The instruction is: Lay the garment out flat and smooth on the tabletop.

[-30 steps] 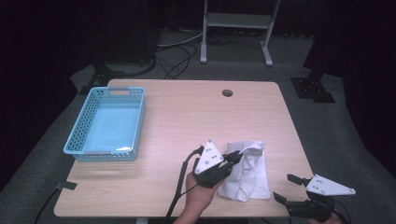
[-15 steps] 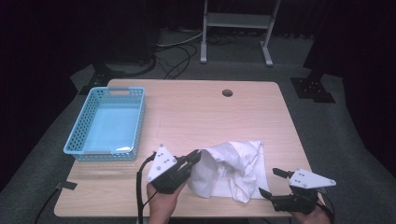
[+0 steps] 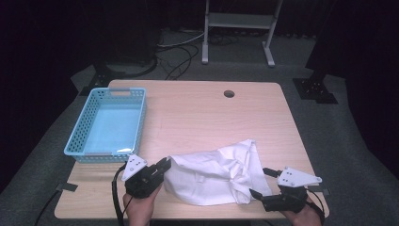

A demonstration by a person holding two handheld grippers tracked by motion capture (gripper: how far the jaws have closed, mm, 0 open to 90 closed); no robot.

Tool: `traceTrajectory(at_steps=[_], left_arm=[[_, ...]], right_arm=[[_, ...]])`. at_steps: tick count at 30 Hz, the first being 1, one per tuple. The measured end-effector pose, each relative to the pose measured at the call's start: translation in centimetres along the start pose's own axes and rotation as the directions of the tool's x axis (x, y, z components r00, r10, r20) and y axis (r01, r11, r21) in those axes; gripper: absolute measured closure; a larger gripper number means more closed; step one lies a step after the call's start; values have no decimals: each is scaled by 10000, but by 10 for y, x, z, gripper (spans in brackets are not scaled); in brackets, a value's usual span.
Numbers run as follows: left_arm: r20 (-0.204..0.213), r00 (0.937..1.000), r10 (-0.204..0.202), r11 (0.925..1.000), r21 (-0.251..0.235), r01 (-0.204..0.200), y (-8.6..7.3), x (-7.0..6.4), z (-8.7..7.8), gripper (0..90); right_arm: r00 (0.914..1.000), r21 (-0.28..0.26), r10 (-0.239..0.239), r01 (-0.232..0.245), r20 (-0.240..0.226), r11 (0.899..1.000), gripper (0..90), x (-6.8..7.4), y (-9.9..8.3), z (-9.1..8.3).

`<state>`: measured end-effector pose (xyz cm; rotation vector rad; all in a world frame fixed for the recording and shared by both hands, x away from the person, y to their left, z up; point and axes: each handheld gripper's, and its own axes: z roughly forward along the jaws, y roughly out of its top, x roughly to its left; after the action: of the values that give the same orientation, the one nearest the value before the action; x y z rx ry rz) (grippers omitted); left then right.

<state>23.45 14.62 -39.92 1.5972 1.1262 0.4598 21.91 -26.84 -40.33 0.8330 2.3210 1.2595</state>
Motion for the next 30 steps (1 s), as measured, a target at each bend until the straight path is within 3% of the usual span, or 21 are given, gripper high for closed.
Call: traceTrajectory(at_steps=[4,8,21,25,30], left_arm=[[-437,9985,-315,9994,143,321,-3,13,4,759],[-638,9973,-366,9992,129,375,-4,21,5,710],[53,9995,309,9989,-366,-307,-9,8,-1,611],[482,9957,785,9962,-412,-765,-12,0,0,607],[654,9906,1202,9917,-529,-1169,-15,-6,-2,600]], right_arm=[[10000,50,-11,11,-39,10000,170,1,0,3],[10000,112,-22,23,-83,9999,170,2,0,6],[9983,294,37,-20,-580,9996,171,7,-3,21],[9954,311,207,-179,-933,9994,176,8,-4,26],[9922,336,145,-104,-1235,9994,177,13,-5,29]])
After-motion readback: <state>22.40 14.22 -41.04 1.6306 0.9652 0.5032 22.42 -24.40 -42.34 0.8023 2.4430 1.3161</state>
